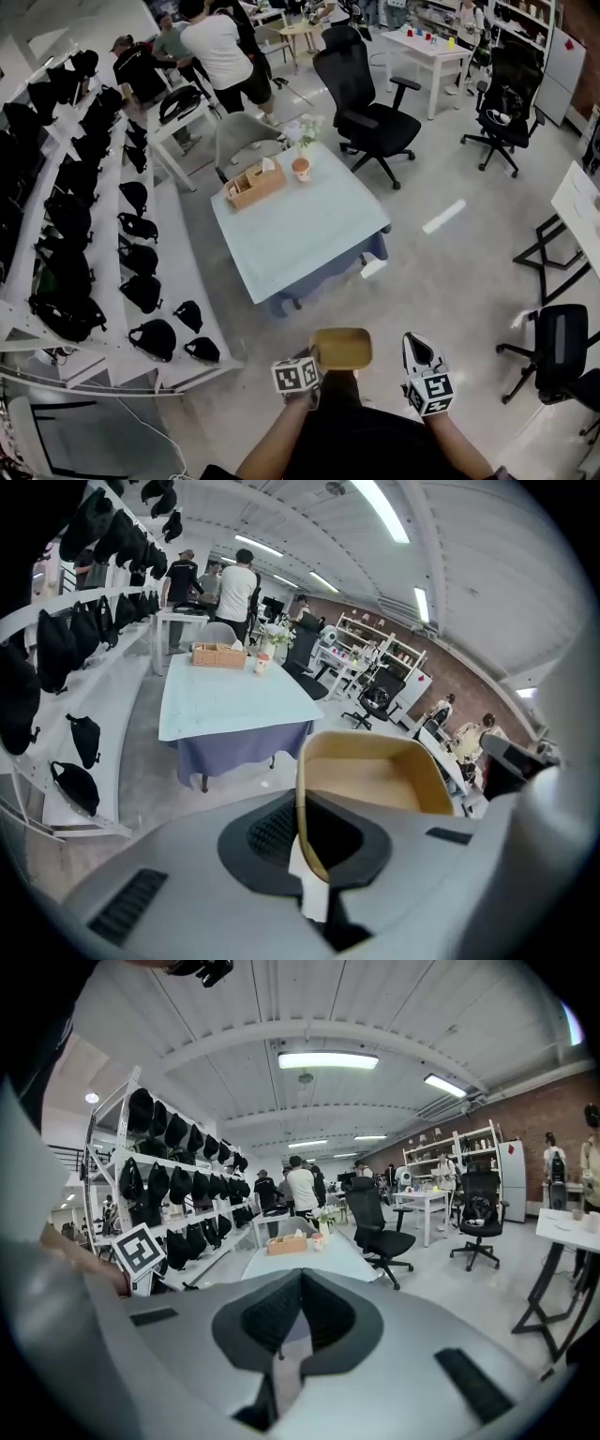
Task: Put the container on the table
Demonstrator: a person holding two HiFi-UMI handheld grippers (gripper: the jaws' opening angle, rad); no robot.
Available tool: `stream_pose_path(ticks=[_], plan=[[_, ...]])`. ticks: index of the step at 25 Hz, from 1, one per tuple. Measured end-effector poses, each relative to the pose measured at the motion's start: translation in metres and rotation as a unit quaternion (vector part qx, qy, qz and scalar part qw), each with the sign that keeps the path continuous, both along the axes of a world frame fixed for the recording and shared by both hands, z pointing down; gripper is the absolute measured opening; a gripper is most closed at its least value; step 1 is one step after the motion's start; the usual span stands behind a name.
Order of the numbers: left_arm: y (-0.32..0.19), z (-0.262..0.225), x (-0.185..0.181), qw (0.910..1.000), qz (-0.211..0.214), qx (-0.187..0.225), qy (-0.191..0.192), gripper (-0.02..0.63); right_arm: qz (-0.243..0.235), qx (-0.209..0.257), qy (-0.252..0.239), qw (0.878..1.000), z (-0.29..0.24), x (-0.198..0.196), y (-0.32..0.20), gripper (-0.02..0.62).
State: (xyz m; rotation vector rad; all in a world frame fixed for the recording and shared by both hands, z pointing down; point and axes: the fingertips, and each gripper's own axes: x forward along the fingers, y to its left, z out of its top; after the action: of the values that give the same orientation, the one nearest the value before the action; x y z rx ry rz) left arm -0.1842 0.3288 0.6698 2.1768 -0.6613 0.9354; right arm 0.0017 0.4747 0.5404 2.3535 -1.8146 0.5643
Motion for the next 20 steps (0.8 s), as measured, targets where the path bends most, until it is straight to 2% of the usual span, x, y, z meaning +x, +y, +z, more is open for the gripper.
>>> stream_pose_path(ticks=[5,11,20], plan=[[-0.051,-0.006,0.028,1.0000,0.003,-0.001,-0.009,0.011,-0.013,-0.006,0.013,1.000,-0.012,0.028,-0.054,-0.002],[-0.119,-0.018,0.065,1.0000,-0.001,-0.002,-0.002,0.012,-0.013,-0.015,0.014,1.000,-0.021,0.067,-0.126,-0.002],[-0.222,-0.010,0.092,1.0000,-0.007,-0.002,0.003,0.012,-0.044,-0.030,0.011,0.999,-0.018,0.088,-0.231,-0.002]])
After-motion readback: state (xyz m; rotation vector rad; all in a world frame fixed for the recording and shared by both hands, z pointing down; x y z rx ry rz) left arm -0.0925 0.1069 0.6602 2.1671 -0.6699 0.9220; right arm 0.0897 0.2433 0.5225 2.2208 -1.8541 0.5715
